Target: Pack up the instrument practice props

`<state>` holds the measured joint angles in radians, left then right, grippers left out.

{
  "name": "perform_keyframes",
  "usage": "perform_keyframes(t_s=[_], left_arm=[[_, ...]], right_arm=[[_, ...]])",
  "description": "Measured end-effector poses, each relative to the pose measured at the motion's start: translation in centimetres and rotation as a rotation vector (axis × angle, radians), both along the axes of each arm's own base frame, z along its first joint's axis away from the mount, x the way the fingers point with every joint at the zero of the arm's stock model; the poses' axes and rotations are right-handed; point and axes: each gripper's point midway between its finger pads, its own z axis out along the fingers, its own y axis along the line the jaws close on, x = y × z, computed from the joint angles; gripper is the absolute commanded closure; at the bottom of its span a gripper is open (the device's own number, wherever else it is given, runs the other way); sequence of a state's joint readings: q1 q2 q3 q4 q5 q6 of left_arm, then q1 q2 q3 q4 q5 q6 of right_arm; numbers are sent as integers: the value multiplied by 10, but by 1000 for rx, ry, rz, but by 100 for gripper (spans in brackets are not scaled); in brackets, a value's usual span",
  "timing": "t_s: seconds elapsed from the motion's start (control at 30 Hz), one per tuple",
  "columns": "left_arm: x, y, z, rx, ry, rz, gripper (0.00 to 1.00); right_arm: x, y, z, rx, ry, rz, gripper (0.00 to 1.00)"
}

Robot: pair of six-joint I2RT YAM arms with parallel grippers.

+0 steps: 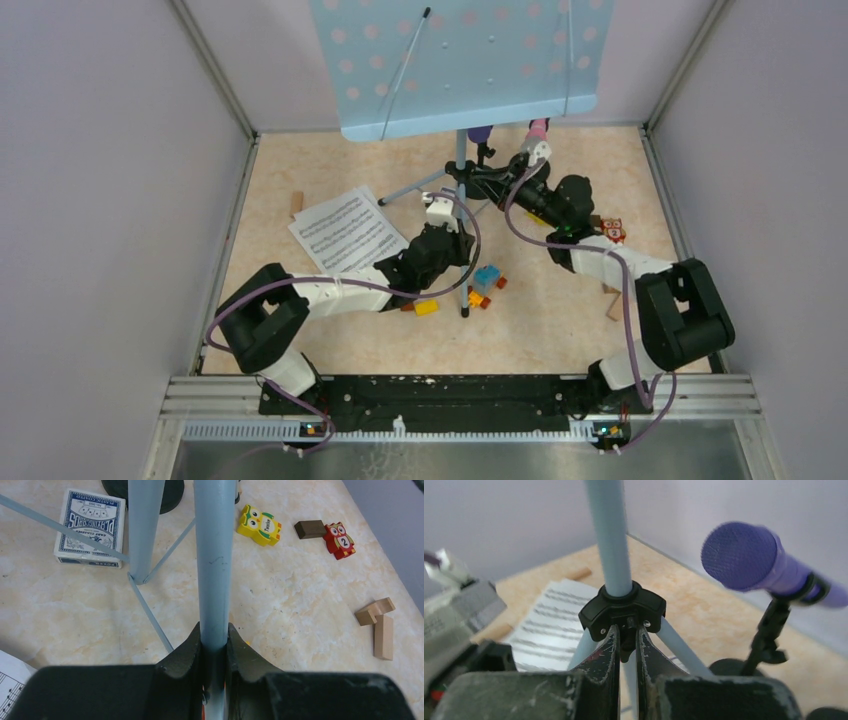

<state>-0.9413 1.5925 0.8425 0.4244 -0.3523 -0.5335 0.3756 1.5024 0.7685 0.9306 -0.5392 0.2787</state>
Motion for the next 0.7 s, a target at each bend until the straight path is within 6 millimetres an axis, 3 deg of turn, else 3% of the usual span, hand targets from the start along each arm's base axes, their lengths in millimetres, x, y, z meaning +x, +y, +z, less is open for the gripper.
perform_keyframes(t_s=[0.27,0.53,0.7], left_arm=[[-3,0,0,6,8,-13,100],[-4,0,-1,1,15,-15,100],[-4,0,-1,0,17,-16,100]], right_arm=[[-5,-2,0,-502,-544,45,100],[-5,3,-1,-960,-884,-8,100],[-6,1,-2,-1158,-1035,-55,100]])
